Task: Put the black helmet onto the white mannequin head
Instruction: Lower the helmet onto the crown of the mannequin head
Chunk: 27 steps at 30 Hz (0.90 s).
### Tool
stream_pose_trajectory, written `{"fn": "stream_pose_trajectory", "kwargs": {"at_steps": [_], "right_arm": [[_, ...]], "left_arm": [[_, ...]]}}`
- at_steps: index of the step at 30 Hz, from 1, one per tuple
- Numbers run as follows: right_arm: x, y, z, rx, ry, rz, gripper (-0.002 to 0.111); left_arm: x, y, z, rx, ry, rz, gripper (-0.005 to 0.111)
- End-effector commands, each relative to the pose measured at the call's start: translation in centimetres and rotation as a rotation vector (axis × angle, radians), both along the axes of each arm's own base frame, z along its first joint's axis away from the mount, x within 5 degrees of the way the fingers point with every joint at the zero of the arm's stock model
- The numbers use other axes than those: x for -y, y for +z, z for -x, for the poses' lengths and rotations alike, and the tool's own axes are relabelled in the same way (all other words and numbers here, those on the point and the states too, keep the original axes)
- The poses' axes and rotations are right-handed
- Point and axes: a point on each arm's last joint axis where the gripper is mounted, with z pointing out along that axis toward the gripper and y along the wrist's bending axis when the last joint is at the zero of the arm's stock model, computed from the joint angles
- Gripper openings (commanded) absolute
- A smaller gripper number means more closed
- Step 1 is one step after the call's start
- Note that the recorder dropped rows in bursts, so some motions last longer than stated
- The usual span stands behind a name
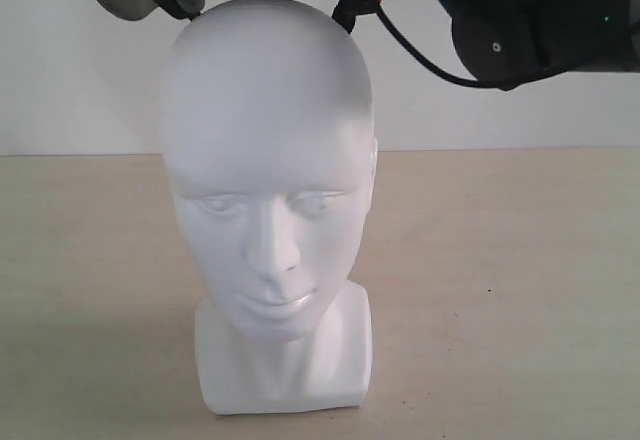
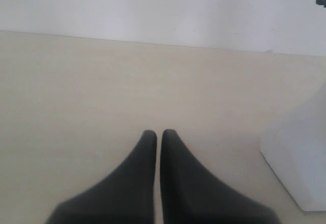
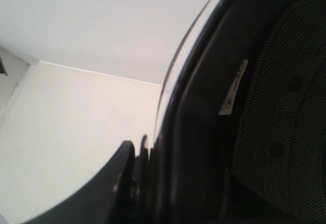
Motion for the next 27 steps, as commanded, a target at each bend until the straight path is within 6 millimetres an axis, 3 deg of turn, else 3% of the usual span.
{"fn": "stream_pose_trajectory", "kwargs": {"at_steps": [1,7,18,27], "right_arm": [[1.6,4.6,2.9,0.165,0.025,-0.13,0.0],[1.5,5.2,4.1,0.14,0.07,-0.107,0.0],[1.4,2.6,4.7,0.095,0.094,-0.101,0.0],[1.2,3.2,6.2,0.123,0.113,-0.099,0.0]], "left_arm": [[0.0,-0.1,0.0,0.006,0.001,-0.005,0.004],[0.0,-0.1,0.0,0.006,0.001,-0.005,0.004],[0.0,-0.1,0.0,0.006,0.001,-0.005,0.004],[0.0,-0.1,0.0,0.006,0.001,-0.005,0.004]]}}
